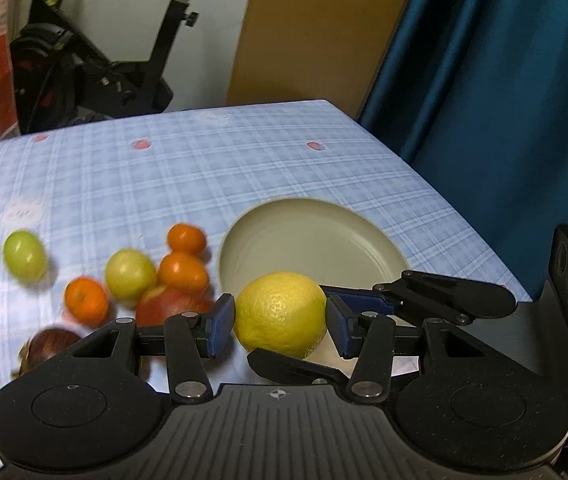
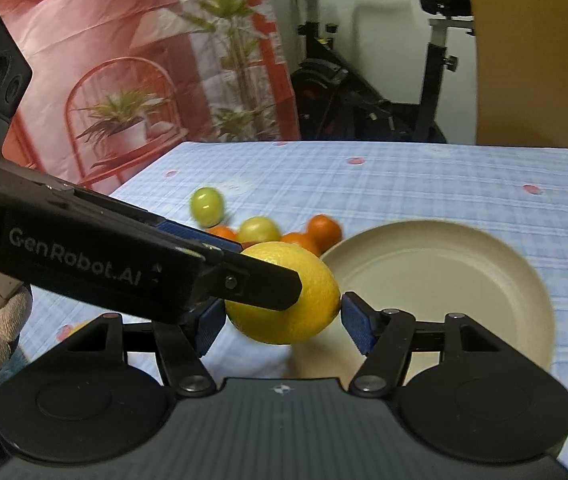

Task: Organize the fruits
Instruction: 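Carry the lemon over the beige plate and open the left gripper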

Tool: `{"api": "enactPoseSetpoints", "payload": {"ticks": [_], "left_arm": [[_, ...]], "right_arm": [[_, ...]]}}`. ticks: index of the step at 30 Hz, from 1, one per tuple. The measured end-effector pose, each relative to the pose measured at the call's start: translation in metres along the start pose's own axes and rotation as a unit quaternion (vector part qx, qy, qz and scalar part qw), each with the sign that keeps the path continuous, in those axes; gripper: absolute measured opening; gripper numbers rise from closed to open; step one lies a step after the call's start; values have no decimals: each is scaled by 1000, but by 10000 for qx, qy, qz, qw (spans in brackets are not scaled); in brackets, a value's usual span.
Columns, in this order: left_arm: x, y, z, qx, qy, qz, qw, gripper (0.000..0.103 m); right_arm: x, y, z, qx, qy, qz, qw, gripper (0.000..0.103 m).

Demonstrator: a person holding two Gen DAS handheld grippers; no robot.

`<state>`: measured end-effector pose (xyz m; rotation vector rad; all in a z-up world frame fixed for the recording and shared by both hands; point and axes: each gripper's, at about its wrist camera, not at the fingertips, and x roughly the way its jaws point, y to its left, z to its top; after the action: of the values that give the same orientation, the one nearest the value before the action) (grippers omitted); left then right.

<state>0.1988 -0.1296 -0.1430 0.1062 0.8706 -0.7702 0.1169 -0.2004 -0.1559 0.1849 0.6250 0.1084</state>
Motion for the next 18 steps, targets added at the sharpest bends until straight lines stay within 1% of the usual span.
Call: {"api": "enactPoseSetpoints", "payload": {"ticks": [3,10,13,18], "left_arm": [[15,-3,11,68,63,-4,10000,53],[46,2,31,38,328,157,9993,53],[53,6,34,20,415,216,9989,53],[63,9,38,16,425,302,9986,53]], "right_arm": [[7,-12,5,-24,30,-99,9999,66],[34,-34,13,49,175,-167,9997,66],[45,-41,16,61,277,-152,9995,66],[56,-47,19,43,328,-192,9993,66]]}}
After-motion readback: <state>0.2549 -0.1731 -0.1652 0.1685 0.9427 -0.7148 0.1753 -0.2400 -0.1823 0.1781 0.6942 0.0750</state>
